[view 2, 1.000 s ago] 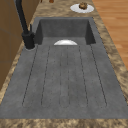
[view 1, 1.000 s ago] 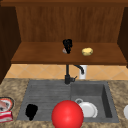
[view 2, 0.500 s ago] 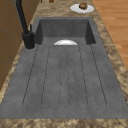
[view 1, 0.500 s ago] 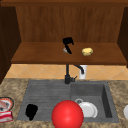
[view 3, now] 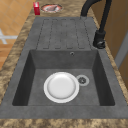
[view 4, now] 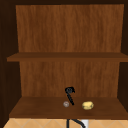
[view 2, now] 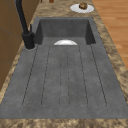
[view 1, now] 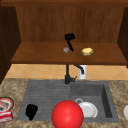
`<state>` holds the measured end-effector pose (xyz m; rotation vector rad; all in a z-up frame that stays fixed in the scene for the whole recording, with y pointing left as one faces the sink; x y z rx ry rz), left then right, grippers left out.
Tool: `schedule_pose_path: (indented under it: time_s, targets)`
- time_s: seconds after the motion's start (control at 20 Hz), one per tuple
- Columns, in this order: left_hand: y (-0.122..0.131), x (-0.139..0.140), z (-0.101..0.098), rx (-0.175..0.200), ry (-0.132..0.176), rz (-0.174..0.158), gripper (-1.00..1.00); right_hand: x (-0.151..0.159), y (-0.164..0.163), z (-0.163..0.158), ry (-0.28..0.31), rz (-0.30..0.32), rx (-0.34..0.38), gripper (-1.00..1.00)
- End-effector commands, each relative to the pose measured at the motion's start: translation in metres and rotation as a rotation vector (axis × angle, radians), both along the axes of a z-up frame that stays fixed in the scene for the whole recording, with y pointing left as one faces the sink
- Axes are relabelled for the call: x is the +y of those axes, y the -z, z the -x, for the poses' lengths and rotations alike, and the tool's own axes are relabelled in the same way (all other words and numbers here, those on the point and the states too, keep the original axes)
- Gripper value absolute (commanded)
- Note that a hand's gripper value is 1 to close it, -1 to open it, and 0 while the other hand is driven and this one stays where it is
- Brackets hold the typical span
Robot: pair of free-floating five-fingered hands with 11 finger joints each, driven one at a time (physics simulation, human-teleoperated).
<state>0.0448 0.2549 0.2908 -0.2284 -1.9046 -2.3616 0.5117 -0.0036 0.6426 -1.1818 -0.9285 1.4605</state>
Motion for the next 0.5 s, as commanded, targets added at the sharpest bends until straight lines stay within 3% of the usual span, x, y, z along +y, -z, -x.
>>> schedule_pose_path:
  time_s: [0.0,0.45]
  targets:
    - [0.000,0.000,0.000,0.000,0.000,0.000,0.00,-0.015,-0.008,0.006,0.000,-0.046,0.078,-1.00]
    - [0.000,0.000,0.000,0.000,0.000,0.000,0.00,-0.047,-0.026,0.022,0.005,-0.073,0.176,-1.00]
